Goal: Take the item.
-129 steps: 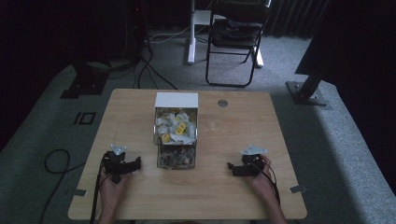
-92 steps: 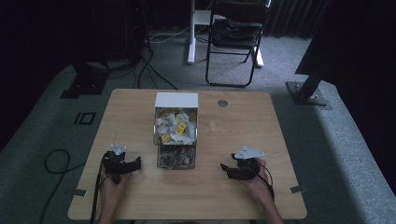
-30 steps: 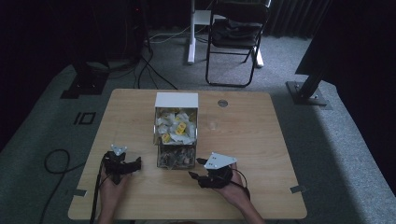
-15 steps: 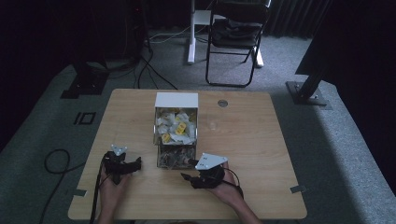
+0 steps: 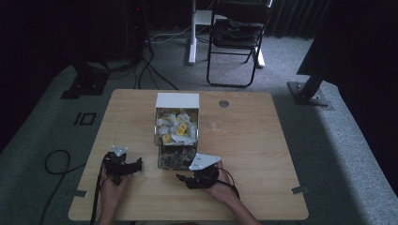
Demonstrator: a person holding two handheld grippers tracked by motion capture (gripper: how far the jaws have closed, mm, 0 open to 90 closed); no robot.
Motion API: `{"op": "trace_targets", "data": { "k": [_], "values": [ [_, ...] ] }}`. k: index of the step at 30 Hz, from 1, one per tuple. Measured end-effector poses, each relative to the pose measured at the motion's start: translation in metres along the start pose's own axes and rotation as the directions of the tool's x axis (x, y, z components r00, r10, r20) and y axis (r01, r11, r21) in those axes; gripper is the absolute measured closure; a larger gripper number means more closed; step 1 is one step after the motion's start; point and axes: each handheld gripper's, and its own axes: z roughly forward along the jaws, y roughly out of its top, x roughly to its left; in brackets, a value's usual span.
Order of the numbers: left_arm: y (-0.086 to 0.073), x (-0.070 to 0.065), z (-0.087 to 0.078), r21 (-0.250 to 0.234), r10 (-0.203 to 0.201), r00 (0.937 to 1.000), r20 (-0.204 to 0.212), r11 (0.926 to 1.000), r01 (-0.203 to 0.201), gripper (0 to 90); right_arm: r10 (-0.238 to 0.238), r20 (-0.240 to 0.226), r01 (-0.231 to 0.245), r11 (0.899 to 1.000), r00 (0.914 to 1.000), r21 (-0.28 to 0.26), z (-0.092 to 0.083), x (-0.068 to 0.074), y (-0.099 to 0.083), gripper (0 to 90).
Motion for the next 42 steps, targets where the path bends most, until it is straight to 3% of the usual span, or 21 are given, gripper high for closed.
{"op": "trace_targets", "data": {
  "k": [19,42],
  "values": [
    [0.000,0.000,0.000,0.000,0.000,1.0000,0.000,1.0000,0.000,9.0,-0.008,-0.028,0.009,0.999,0.9996,0.030,0.026,0.002,0.003,54.4],
    [0.000,0.000,0.000,0.000,0.000,1.0000,0.000,1.0000,0.000,9.0,-0.021,-0.084,0.024,0.999,0.9962,0.028,0.020,0.009,-0.001,60.3]
  ]
}}
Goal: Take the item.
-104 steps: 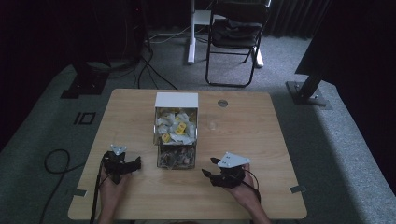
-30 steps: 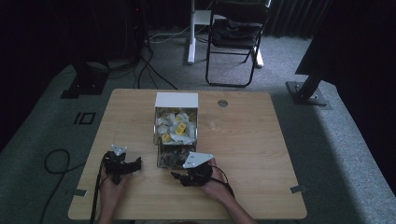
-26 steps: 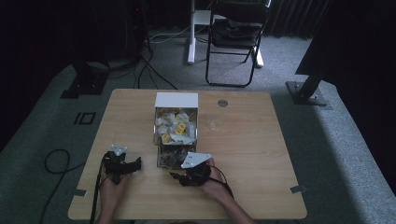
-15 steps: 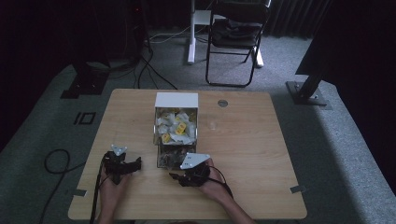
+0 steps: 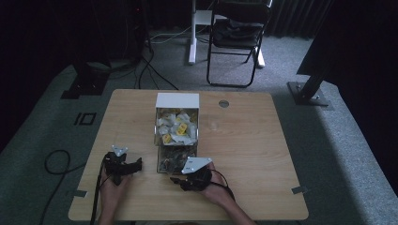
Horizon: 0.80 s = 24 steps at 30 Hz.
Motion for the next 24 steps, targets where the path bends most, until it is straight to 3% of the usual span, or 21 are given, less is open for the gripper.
{"op": "trace_targets", "data": {
  "k": [7,13,19,24],
  "values": [
    [0.000,0.000,0.000,0.000,0.000,1.0000,0.000,1.0000,0.000,9.1,0.010,0.040,-0.007,0.998,0.9992,-0.058,-0.008,0.001,0.005,59.9],
    [0.000,0.000,0.000,0.000,0.000,1.0000,0.000,1.0000,0.000,9.0,0.061,0.114,-0.051,0.994,0.9916,-0.092,-0.009,-0.006,0.016,61.0],
    [0.000,0.000,0.000,0.000,0.000,1.0000,0.000,1.0000,0.000,9.0,0.103,0.120,-0.091,0.990,0.9874,-0.107,-0.004,-0.009,0.023,60.3],
    [0.000,0.000,0.000,0.000,0.001,1.0000,0.000,1.0000,-0.001,9.0,0.109,0.129,-0.095,0.990,0.9857,-0.109,0.003,-0.007,0.031,58.4]
  ]
}}
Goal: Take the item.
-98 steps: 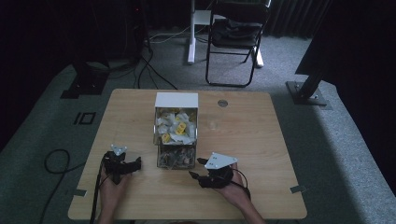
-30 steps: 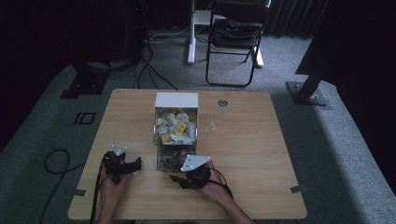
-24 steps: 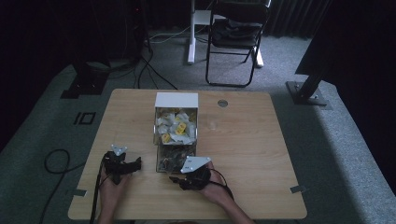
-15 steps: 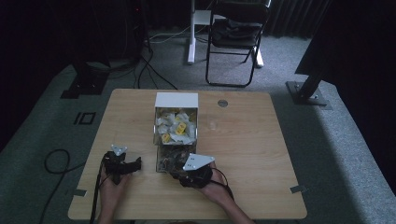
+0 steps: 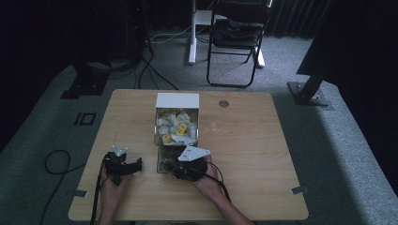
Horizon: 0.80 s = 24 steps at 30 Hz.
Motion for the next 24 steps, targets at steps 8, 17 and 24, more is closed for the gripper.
{"op": "trace_targets", "data": {
  "k": [8,17,24],
  "values": [
    [0.000,0.000,0.000,0.001,0.001,1.0000,0.000,1.0000,-0.001,9.0,0.006,0.032,-0.008,0.999,0.9995,0.045,0.012,0.002,0.004,63.4],
    [0.000,0.000,0.000,0.002,0.003,1.0000,0.002,1.0000,-0.003,9.0,0.023,0.015,-0.024,0.999,0.9996,0.049,0.012,0.001,0.004,87.9],
    [0.000,0.000,0.000,0.002,0.003,1.0000,0.002,1.0000,-0.003,9.0,0.016,0.008,-0.017,0.999,0.9998,0.038,0.009,0.002,0.005,90.0]
  ]
}}
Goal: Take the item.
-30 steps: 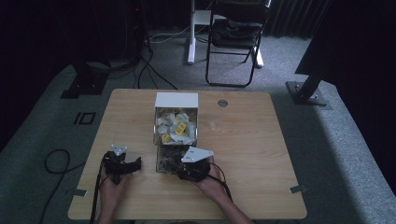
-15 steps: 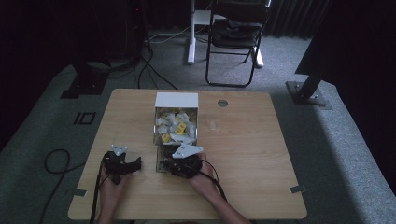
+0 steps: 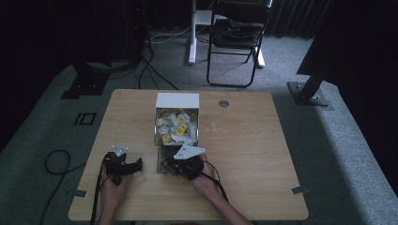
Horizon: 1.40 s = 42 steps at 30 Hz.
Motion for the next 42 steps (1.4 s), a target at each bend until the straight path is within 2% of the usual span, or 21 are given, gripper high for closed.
{"op": "trace_targets", "data": {
  "k": [7,29,42],
  "values": [
    [0.000,0.000,0.000,0.000,0.000,1.0000,0.000,1.0000,0.000,9.0,-0.004,-0.005,0.004,1.000,1.0000,-0.008,-0.005,0.000,0.002,90.0],
    [0.000,0.000,0.000,0.000,0.000,1.0000,0.000,1.0000,0.000,9.0,-0.017,0.021,0.018,0.999,0.9996,-0.039,-0.032,-0.002,0.004,90.0],
    [0.000,0.000,0.000,0.000,0.000,1.0000,0.000,1.0000,0.000,9.0,0.001,0.043,0.002,0.998,0.9991,-0.060,-0.051,-0.007,0.002,90.0]
  ]
}}
